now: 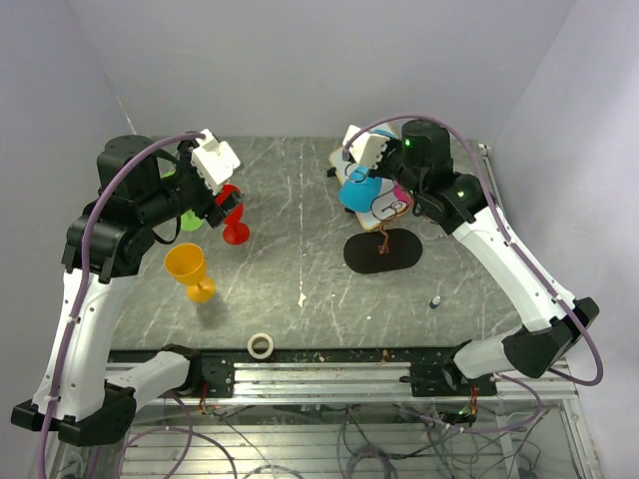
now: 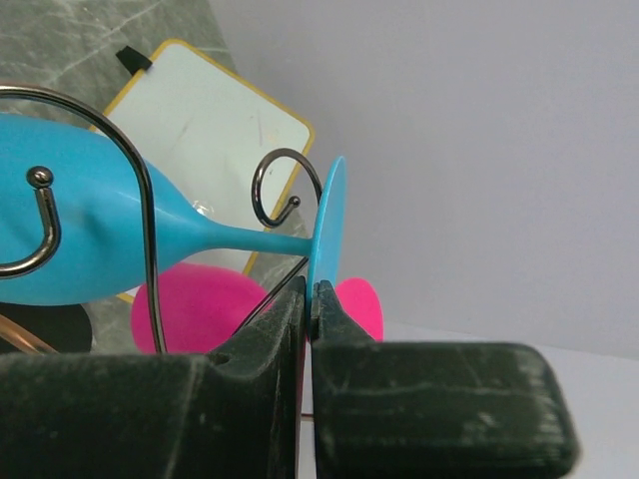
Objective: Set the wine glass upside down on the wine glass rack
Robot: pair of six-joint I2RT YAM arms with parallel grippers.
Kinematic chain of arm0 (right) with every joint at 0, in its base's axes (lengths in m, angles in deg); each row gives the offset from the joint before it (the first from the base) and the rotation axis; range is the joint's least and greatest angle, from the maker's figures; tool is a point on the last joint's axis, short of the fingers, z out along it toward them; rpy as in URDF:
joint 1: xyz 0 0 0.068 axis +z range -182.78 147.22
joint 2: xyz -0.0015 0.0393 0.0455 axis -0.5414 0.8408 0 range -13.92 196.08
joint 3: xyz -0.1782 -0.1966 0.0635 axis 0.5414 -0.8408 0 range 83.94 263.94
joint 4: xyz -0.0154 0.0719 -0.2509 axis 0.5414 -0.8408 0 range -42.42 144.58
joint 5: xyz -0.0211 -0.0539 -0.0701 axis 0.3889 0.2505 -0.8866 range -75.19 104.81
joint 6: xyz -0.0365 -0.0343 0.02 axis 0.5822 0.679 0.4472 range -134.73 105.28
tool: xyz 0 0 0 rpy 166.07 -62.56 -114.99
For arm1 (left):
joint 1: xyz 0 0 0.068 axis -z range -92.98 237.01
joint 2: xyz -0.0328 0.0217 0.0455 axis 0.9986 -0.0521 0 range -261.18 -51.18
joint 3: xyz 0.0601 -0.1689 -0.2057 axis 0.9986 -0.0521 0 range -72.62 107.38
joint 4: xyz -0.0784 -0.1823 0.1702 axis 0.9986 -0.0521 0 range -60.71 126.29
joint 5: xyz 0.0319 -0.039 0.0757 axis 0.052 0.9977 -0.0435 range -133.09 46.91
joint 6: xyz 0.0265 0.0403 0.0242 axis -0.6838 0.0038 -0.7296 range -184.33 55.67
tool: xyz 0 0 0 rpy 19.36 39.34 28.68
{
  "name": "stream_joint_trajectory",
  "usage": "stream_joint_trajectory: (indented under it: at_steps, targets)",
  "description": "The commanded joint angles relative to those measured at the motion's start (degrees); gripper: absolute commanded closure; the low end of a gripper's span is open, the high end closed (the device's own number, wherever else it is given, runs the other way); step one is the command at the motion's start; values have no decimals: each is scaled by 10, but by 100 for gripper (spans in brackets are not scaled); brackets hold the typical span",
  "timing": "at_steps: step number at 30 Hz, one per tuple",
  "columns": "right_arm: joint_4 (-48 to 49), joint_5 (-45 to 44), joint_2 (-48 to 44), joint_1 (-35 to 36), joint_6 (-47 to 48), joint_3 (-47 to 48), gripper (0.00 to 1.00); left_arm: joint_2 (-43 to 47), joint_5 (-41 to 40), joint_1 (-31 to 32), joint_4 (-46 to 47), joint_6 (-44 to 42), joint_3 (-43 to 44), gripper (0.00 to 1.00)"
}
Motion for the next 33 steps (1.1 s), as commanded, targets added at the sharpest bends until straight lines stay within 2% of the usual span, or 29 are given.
stream_joint_trajectory:
  at_steps: [1, 17, 33]
  targets:
    - [26, -25, -11, -4, 21, -11, 100, 2, 17, -5, 7, -5, 11, 10]
    - [84, -99, 21, -4, 57, -9, 100, 6, 15, -5, 2, -12, 7, 10]
    - [117, -116, 73, 3, 57, 26, 100, 7, 20, -5, -2, -18, 10, 10]
